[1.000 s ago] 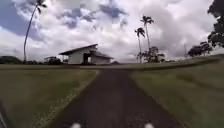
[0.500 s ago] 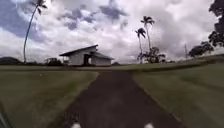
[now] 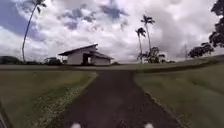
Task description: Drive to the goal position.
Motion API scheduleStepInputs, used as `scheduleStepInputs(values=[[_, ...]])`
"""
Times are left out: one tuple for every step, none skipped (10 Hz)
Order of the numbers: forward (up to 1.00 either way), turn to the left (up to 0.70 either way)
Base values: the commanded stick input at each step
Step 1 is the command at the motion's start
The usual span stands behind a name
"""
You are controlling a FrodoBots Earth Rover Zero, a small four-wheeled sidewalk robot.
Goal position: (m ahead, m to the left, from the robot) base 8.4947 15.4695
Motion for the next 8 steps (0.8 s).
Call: scheduleStepInputs(values=[[0.7, 0.0], [0.52, 0.0], [0.0, 0.0], [0.0, 0.0], [0.0, 0.0], [0.05, 0.0], [0.28, 0.0], [0.7, 0.0]])
